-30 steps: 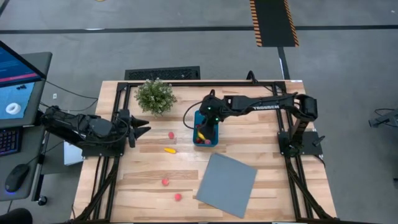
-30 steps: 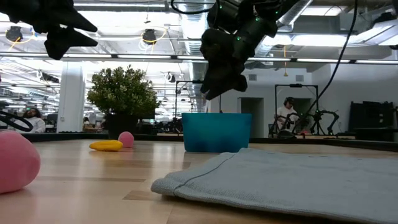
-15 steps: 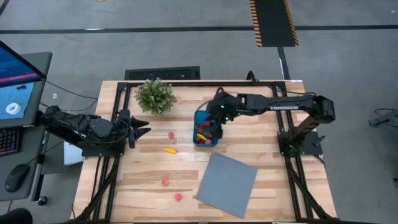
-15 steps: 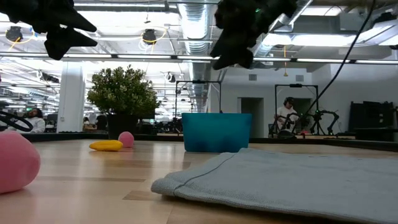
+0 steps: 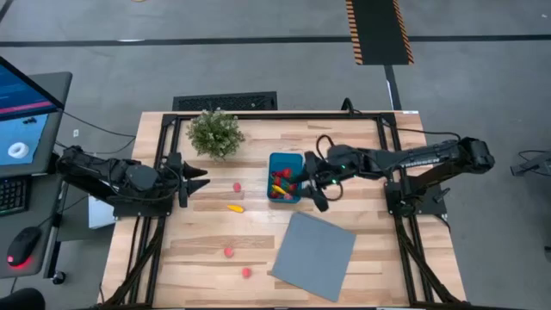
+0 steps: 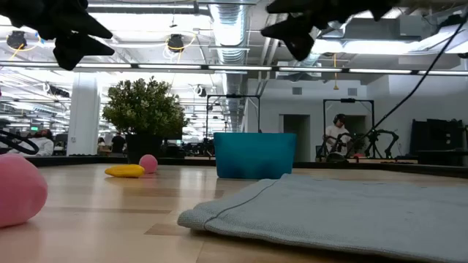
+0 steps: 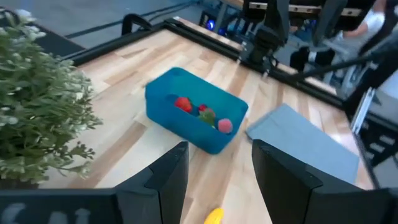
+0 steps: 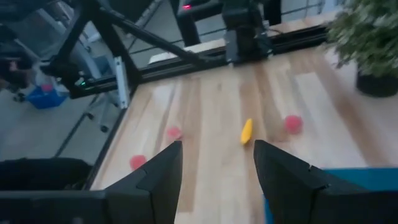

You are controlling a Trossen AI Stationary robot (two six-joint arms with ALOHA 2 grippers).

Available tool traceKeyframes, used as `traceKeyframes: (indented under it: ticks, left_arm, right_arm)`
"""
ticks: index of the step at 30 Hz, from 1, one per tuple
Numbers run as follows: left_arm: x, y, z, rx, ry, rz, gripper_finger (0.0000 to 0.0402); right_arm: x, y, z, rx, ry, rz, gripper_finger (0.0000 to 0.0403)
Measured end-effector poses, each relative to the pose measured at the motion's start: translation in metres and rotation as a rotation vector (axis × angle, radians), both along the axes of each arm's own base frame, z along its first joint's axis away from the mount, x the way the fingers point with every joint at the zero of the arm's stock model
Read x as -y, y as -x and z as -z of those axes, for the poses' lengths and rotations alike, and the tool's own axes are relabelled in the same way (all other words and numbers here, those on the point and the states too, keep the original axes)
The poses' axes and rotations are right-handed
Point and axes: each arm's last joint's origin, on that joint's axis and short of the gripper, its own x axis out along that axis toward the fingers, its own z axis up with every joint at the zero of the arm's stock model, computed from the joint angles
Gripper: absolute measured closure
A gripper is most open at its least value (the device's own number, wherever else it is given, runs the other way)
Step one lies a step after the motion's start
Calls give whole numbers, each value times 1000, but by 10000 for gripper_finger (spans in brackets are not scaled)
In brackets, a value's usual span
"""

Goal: Pick and placing Produce into tupperware
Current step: Put the corn into the blue bin

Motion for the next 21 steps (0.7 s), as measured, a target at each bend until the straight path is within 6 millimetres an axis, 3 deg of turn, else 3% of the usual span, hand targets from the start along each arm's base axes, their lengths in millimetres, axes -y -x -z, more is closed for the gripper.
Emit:
traceKeyframes:
  ticks: [5,11,21]
  left_arm:
    - [3,-8,5,-74,-86,26,234]
    - [9,-25,17,-197,-129,63,234]
    - [24,-64,46,-381,-130,140,234]
  right_arm:
    - [-13,11,16,66,-25,-35,192]
    - [-33,17,14,218,-54,-99,197]
    - [-62,23,12,203,-156,-165,193]
